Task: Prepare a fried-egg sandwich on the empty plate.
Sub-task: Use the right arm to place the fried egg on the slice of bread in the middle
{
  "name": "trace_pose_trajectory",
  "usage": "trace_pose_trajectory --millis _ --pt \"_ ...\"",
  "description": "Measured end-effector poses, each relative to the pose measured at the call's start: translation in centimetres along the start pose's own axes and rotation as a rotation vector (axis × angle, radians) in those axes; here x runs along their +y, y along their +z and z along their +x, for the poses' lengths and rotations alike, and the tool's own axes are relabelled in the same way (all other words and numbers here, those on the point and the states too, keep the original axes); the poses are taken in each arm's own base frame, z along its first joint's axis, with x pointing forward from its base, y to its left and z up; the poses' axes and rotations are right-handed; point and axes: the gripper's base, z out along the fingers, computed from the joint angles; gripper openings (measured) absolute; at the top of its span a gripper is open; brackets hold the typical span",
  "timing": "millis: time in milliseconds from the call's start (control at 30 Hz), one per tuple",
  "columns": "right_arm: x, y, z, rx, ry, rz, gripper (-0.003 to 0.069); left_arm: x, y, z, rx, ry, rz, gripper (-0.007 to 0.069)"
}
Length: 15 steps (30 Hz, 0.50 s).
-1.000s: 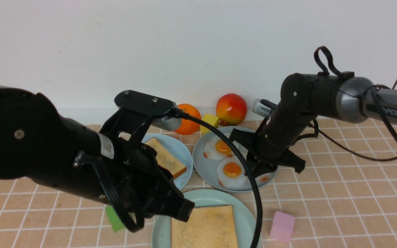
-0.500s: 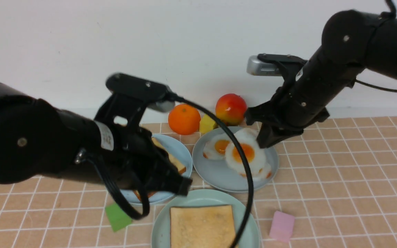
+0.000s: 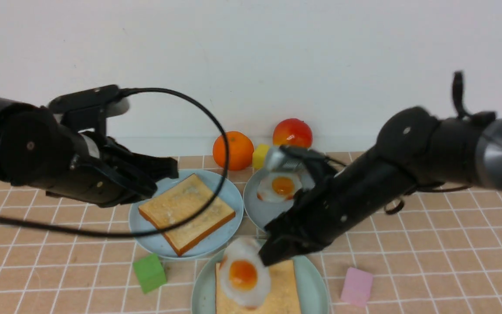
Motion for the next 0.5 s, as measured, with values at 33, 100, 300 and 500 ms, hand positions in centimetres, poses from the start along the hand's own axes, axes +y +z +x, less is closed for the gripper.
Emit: trace_pose_trajectory --millis 33,100,300,500 --pt "0.0 0.5 0.2 0.008 -0.004 0.000 0.0050 0.3 0.4 -0.1 0.003 -0.016 -0.005 0.0020" --pt "0.0 1.4 0.4 0.022 -0.007 0.002 0.0074 0.5 1.2 -0.1 0.005 -0.029 -0.010 0.0036" --pt "-0.2 1.6 0.3 0.016 -0.032 0.032 0.0277 0.8 3.9 0.2 0.037 -0.047 -0.022 0.0143" --pt "0.9 -1.2 0.2 0.001 -0.089 0.074 0.0458 0.1 5.2 -1.3 0.094 -0.012 -0.037 0.0316"
